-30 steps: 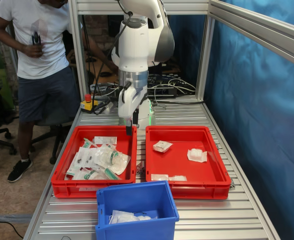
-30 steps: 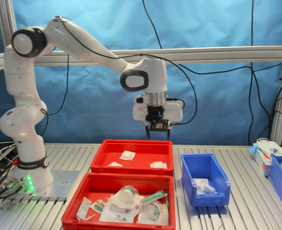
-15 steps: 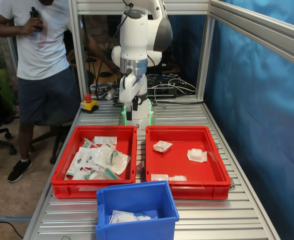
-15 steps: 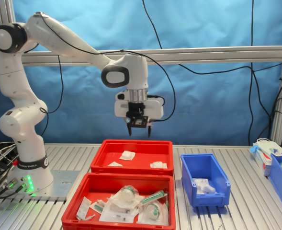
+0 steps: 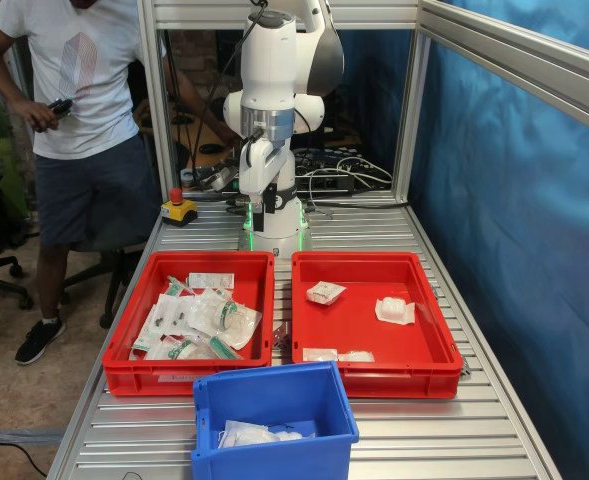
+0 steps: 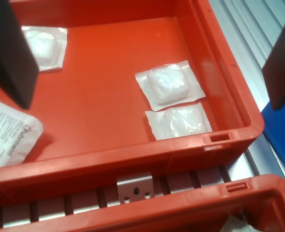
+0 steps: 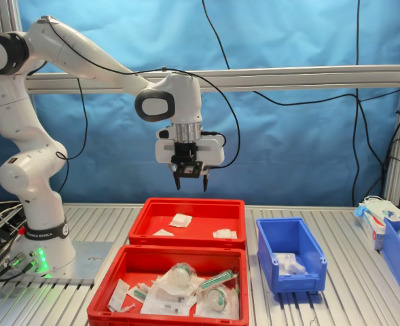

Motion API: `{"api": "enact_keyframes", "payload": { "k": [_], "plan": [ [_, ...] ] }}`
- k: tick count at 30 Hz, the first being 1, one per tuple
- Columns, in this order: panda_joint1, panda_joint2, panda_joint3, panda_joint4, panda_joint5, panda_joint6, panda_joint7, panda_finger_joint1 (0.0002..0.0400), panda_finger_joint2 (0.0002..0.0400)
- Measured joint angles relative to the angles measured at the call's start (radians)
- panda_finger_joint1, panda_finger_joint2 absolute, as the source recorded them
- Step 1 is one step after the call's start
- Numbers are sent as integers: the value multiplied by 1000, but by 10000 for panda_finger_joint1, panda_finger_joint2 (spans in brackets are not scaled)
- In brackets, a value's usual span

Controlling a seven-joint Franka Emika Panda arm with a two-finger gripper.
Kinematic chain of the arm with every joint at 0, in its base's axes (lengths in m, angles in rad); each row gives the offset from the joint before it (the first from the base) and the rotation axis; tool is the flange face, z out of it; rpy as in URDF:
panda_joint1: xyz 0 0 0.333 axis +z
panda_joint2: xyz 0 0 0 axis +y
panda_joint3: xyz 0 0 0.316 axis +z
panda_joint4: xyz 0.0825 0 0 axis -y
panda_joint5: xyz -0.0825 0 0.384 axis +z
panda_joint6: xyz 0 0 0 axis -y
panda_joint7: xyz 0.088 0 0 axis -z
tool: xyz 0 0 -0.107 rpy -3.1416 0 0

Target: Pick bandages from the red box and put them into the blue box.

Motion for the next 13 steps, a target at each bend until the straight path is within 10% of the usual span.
{"api": "enact_keyframes", "payload": {
  "k": [13],
  "plan": [
    [0, 0, 0, -8, 0, 0, 0, 400, 400]
  ]
}}
